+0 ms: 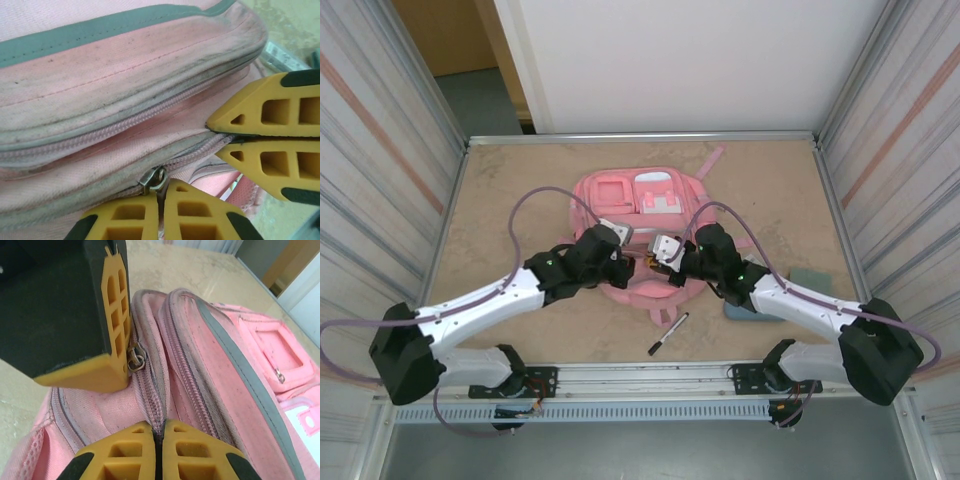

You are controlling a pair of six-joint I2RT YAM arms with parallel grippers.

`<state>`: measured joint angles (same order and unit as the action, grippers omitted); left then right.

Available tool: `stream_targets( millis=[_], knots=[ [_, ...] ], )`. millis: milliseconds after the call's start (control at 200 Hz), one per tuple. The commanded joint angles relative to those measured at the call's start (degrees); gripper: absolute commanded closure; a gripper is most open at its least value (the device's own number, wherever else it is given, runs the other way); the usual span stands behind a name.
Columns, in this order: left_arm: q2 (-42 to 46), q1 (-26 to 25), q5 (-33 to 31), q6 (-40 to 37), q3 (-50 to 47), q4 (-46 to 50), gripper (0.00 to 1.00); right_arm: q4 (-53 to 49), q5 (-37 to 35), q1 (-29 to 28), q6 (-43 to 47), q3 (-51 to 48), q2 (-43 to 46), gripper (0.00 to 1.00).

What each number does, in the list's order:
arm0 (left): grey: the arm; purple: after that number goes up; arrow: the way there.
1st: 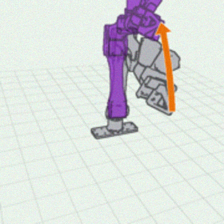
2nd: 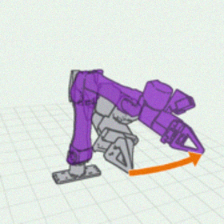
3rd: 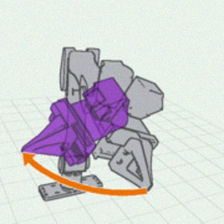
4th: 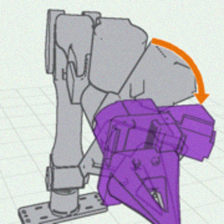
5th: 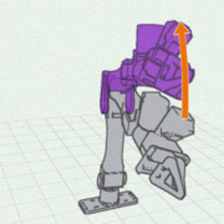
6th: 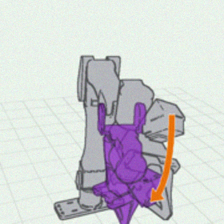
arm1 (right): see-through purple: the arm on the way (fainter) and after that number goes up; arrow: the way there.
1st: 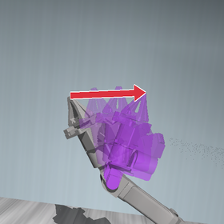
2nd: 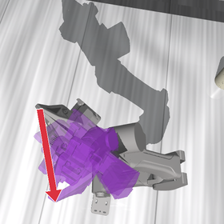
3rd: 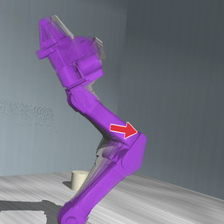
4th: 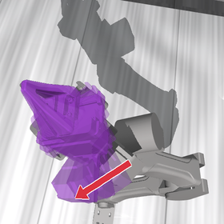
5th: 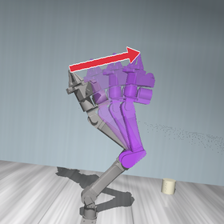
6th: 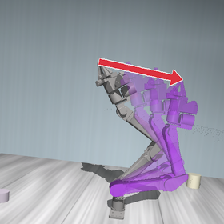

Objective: Pack the student bag

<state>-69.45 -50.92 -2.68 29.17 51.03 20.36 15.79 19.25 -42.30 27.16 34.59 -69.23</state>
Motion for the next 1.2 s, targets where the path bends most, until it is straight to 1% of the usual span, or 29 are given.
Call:
stream_targets(
  millis=[0, 150, 236, 266, 301, 381, 426, 466, 476, 491, 511, 536, 566, 641, 682, 792, 917, 1062, 1117, 1198],
  knots=[
    [7.0, 5.7, 2.4, -2.1, -2.5, 3.2, 1.0, 1.8, 1.5, 0.3, -0.4, 0.4, 2.6, 1.0],
    [12.2, 14.3, 14.5, 0.3, -7.4, 1.3, 1.0, 1.1, 1.1, 0.3, 1.6, 0.2, 2.2, 1.0],
    [13.9, 19.1, 23.9, 1.9, -11.2, -2.6, 1.0, 0.4, 0.6, 0.2, 3.4, 0.1, 1.8, 1.0],
    [14.2, 20.4, 25.8, 2.6, -12.3, -3.7, 1.0, 0.4, 0.1, 0.1, 4.1, -0.1, 1.7, 1.0],
    [14.5, 21.4, 26.5, 3.3, -13.2, -4.0, 1.0, 0.7, -0.4, 0.1, 4.8, -0.4, 1.6, 1.0],
    [15.0, 21.9, 25.0, 3.2, -14.1, -3.3, 1.0, 1.5, -1.4, 0.2, 5.0, -0.9, 1.0, 1.0],
    [14.8, 21.8, 25.6, 2.7, -14.1, -3.4, 1.0, 1.3, -1.5, 0.2, 4.7, -0.6, 0.7, 1.0],
    [14.3, 20.8, 26.8, 1.7, -13.9, -4.4, 0.82, 1.2, -1.2, 0.2, 4.4, -0.3, 0.4, 1.0],
    [14.1, 20.4, 27.1, 1.2, -13.8, -4.6, 0.79, 1.1, -1.1, 0.2, 4.3, -0.2, 0.4, 1.0],
    [13.9, 19.6, 27.7, 0.5, -13.5, -5.0, 0.7, 1.1, -0.9, 0.2, 4.1, -0.2, 0.3, 1.0],
    [13.6, 18.2, 27.8, -0.8, -13.1, -5.3, 0.64, 1.1, -0.7, 0.2, 4.0, -0.1, 0.2, 1.0],
    [13.2, 16.1, 26.9, -2.8, -12.4, -5.3, 0.59, 1.3, -0.5, 0.2, 3.6, -0.1, 0.1, 1.0],
    [13.0, 13.2, 24.5, -5.2, -11.4, -4.7, 0.57, 1.6, -0.4, 0.2, 3.3, -0.2, 0.0, 1.0],
    [12.5, 6.4, 14.8, -9.2, -9.4, -2.9, 0.56, 1.9, 0.0, 0.4, 2.5, -0.1, -0.3, 1.0],
    [11.8, 4.6, 12.2, -9.6, -8.8, -3.0, 0.57, 1.8, 0.3, 0.5, 2.2, -0.1, -0.5, 1.0],
    [9.2, 4.2, 12.1, -8.4, -8.7, -4.6, 0.58, 1.8, 0.8, 0.5, 1.8, 0.0, -0.4, 1.0],
    [6.3, 4.2, 10.0, -7.2, -7.1, -3.4, 0.59, 1.8, 1.3, 0.6, 1.4, 0.0, 0.0, 1.0],
    [5.0, 4.3, 7.2, -6.7, -6.6, -3.3, 0.59, 2.2, 2.3, 0.8, 0.6, -0.1, 0.2, 1.0],
    [4.2, 4.3, 7.8, -6.9, -6.3, -3.3, 0.59, 2.7, 3.1, 1.2, -0.2, -0.2, 0.2, 1.0],
    [3.2, 4.3, 10.9, -7.2, -5.9, -4.4, 0.61, 3.2, 4.4, 1.8, -1.2, -0.3, 0.2, 1.0]
  ],
)
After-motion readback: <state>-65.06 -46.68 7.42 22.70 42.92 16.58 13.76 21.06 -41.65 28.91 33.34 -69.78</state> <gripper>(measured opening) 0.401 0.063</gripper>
